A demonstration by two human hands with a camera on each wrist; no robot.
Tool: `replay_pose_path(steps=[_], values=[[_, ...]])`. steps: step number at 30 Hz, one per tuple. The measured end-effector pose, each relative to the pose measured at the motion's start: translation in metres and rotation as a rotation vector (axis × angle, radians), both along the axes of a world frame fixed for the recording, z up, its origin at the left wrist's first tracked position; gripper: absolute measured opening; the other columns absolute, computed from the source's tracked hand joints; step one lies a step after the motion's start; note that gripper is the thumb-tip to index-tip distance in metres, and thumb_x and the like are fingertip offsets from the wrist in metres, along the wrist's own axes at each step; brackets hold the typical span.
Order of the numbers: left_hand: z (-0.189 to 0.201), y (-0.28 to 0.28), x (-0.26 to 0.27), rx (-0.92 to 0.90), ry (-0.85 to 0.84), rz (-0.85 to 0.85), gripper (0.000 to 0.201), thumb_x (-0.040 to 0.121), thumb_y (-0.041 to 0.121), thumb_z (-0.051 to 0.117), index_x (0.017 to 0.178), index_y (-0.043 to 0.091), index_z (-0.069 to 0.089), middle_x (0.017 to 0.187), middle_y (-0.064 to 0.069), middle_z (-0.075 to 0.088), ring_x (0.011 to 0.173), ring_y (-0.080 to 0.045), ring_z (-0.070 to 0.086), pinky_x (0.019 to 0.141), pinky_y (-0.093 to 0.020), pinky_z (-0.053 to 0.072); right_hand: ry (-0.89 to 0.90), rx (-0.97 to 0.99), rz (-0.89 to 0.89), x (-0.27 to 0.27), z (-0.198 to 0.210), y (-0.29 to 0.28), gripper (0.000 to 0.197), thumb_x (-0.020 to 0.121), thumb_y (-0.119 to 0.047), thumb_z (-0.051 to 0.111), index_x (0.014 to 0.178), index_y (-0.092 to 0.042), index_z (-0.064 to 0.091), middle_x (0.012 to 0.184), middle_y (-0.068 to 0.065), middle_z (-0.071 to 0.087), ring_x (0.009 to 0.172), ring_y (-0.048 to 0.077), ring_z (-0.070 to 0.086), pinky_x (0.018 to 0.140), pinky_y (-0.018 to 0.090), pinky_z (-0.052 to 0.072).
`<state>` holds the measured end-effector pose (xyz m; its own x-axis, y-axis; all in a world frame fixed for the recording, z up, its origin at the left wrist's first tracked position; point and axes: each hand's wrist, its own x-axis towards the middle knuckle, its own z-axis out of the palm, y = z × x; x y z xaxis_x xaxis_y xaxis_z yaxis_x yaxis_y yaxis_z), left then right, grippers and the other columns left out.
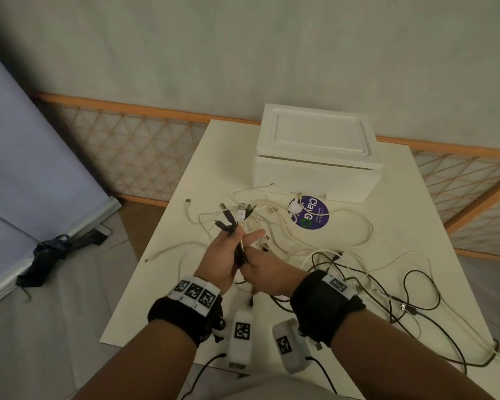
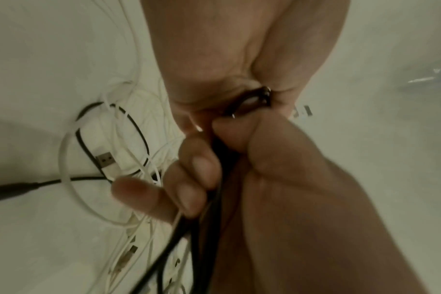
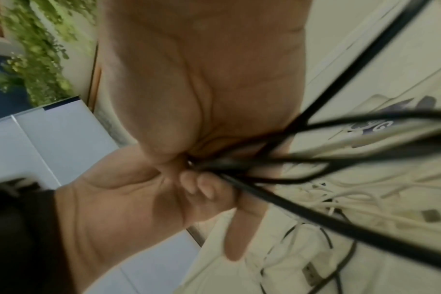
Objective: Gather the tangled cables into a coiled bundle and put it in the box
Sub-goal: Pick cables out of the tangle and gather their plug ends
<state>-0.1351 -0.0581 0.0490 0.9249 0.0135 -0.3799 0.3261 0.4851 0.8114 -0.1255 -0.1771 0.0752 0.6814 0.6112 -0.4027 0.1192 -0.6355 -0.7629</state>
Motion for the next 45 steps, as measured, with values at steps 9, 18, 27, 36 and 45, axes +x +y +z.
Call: replay_pose_path(steps=[9,18,27,36,45], values=[[-0.014,0.036,0.003,-0.144,0.239,0.218,0.025,0.089,0.024,0.061,0.107,0.006,0.059,0.104,-0.016,0.065,0.080,-0.025,0.066,0.066,-0.036,0.055,0.170,-0.093,0.061,-0.008,0.008,-0.023,0.014,0.096,-0.018,0.044,0.088,-0.008,0.050,0.058,-0.004,0.047,0.048,0.012,0.040,0.047,0.027,0.032],[0.000,0.073,-0.003,0.832,-0.128,-0.116,0.018,0.097,0.020,0.052,0.085,0.020,0.064,0.102,0.001,0.071,0.081,-0.004,0.063,0.075,-0.028,0.045,0.198,-0.142,0.071,0.001,0.047,-0.058,0.021,0.096,-0.025,0.046,0.077,-0.016,0.049,0.060,0.003,0.042,0.046,0.013,0.035,0.042,0.023,0.027],[-0.010,0.035,0.014,0.849,0.199,-0.557,0.046,0.102,0.038,0.036,0.137,0.010,0.049,0.143,-0.010,0.048,0.132,-0.026,0.043,0.101,-0.030,0.037,0.216,0.065,0.005,0.008,0.063,-0.055,0.024,0.096,-0.022,0.048,0.074,-0.014,0.047,0.054,-0.002,0.039,0.044,0.010,0.032,0.041,0.022,0.025],[0.025,0.021,0.028,-0.108,-0.112,-0.732,0.057,0.069,0.058,0.074,0.113,0.022,0.067,0.115,-0.002,0.066,0.094,-0.017,0.063,0.071,-0.026,0.045,0.087,0.251,-0.129,0.022,0.080,-0.050,0.021,0.100,-0.013,0.042,0.081,-0.007,0.048,0.048,-0.010,0.047,0.040,0.002,0.039,0.041,0.016,0.029],[0.042,-0.008,0.033,-0.441,-0.072,0.042,0.057,0.096,0.045,0.038,0.047,0.017,0.044,0.070,-0.004,0.070,0.074,-0.018,0.069,0.072,-0.031,0.058,-0.145,-0.044,0.188,0.035,0.043,-0.032,0.015,0.096,-0.028,0.052,0.082,-0.023,0.049,0.067,-0.009,0.046,0.053,-0.003,0.044,0.052,0.011,0.035]])
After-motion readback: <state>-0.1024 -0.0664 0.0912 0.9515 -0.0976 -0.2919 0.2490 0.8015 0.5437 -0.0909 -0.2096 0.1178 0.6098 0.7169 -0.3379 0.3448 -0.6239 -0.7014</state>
